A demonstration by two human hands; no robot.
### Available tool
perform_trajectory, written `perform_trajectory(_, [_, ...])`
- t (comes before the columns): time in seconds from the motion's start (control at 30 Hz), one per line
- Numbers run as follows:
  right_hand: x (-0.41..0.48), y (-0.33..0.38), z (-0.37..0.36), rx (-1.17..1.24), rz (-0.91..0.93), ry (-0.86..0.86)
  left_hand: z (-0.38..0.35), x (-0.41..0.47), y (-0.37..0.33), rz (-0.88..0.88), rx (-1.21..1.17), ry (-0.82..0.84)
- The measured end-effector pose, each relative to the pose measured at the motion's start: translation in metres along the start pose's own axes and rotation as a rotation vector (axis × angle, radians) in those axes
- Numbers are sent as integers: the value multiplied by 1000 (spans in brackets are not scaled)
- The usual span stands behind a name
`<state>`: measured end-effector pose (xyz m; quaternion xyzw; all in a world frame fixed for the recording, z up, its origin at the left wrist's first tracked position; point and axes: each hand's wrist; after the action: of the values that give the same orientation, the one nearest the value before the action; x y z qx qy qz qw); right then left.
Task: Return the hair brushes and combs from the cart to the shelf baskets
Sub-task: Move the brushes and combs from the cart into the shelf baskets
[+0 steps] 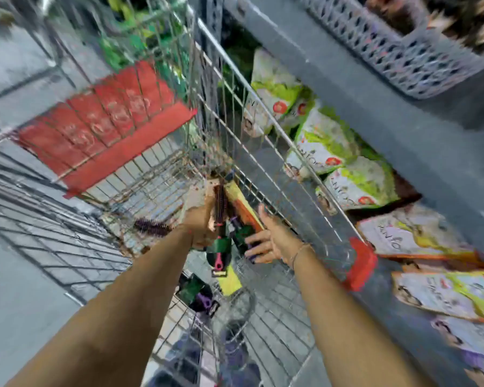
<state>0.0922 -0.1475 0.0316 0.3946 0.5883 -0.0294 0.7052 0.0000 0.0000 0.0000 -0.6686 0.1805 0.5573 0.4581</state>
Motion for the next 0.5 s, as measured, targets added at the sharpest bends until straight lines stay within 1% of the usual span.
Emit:
perform_trajectory(0.1, [25, 0, 2, -70, -25, -20, 3, 17, 8, 103, 158, -20])
perform_trajectory(0.13, [35, -3, 2, -86, -30, -55, 2, 24, 11, 119, 210, -30])
perform_trajectory(0.17, [45, -8, 2, -147, -8, -126, -1, 30, 13, 112, 281, -35])
perform_trajectory(0.27, [68, -19, 2, -599, 117, -384, -17, 45, 22, 101, 559, -114])
perform_trajectory(0.3, [73, -22, 1, -685, 132, -402, -26, 46, 24, 97, 598, -156])
perform_trajectory(0.33, [78, -25, 1, -726, 133, -381, -34, 48, 28, 112, 575, -211])
perform_trajectory(0.43, [89, -32, -4, -869, 118, -301, -54, 46, 39, 146, 352, -377])
perform_trajectory(0.5, [94, -34, -6, -974, 134, -304, -60, 49, 46, 137, 274, -417])
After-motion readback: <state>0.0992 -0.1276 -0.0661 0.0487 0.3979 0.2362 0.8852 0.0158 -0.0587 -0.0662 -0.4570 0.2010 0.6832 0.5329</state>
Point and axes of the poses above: each hand's wrist, its own x-axis towards the middle knuckle, its own z-axis out of the back of the hand, y = z × x, and after that the axes turned 3 degrees about z, right-handed
